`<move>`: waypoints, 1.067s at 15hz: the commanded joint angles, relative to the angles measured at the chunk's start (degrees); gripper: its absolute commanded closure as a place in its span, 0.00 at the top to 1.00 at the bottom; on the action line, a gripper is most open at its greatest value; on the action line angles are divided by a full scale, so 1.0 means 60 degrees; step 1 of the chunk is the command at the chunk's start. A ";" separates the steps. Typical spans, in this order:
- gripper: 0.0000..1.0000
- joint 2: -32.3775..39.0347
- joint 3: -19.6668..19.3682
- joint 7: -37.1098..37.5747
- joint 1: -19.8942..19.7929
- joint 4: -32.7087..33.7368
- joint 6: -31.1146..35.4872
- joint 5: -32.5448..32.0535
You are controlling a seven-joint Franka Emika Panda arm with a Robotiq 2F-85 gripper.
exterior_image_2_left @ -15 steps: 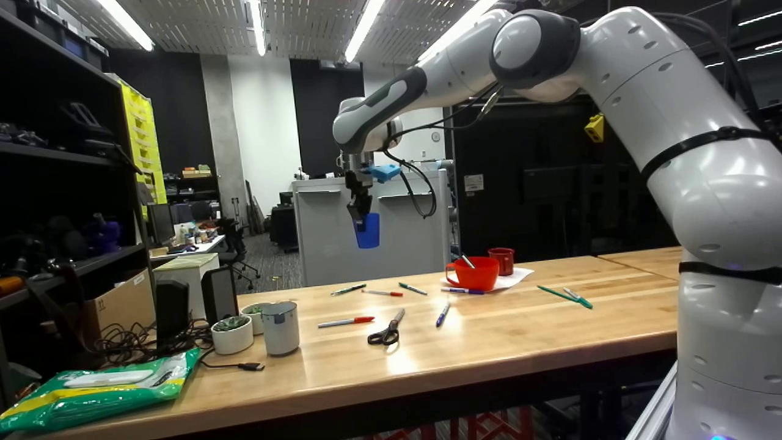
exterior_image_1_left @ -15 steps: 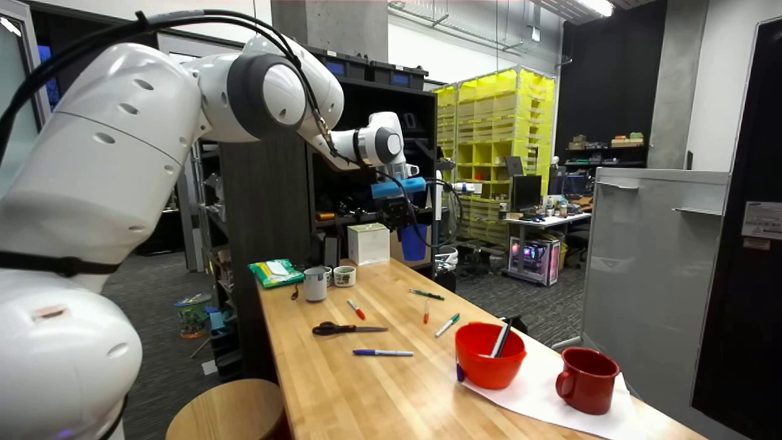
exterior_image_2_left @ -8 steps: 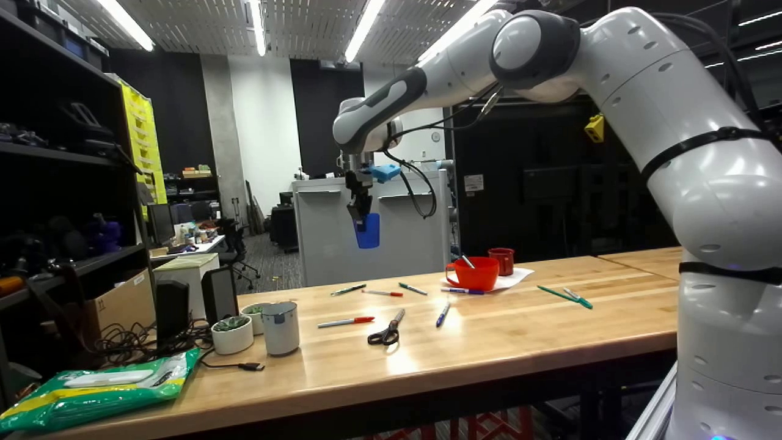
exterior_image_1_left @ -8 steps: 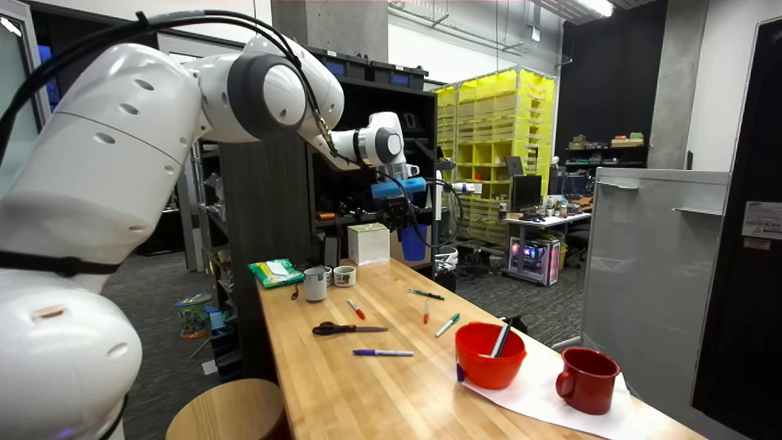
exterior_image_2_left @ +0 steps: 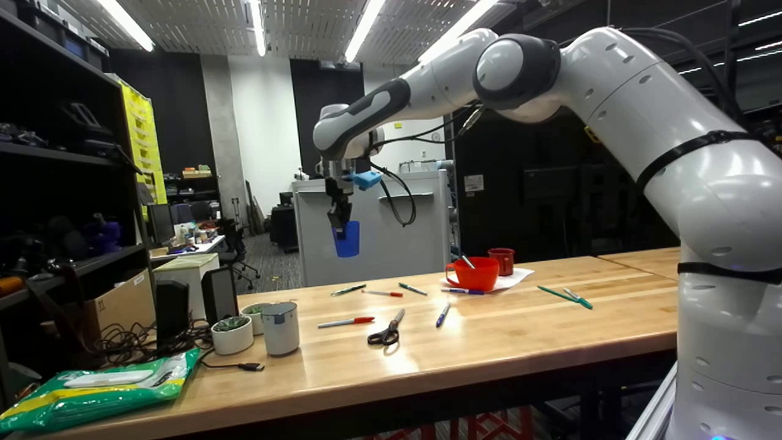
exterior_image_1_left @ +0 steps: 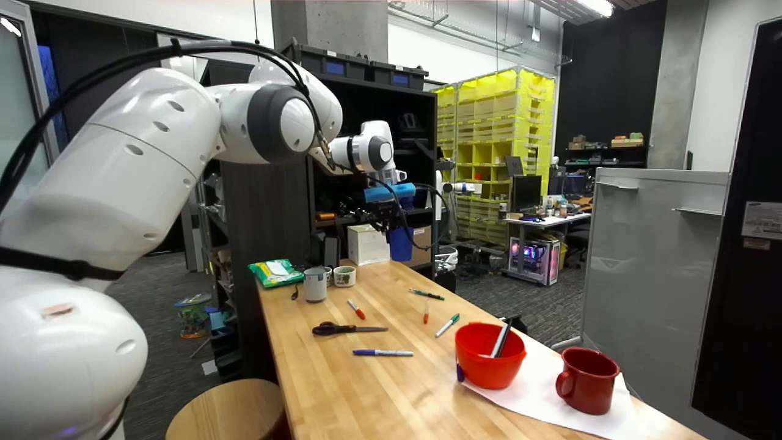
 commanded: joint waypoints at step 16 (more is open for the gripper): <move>0.01 0.4505 0.0226 -0.2199 0.1462 0.5925 -0.1301 -0.0049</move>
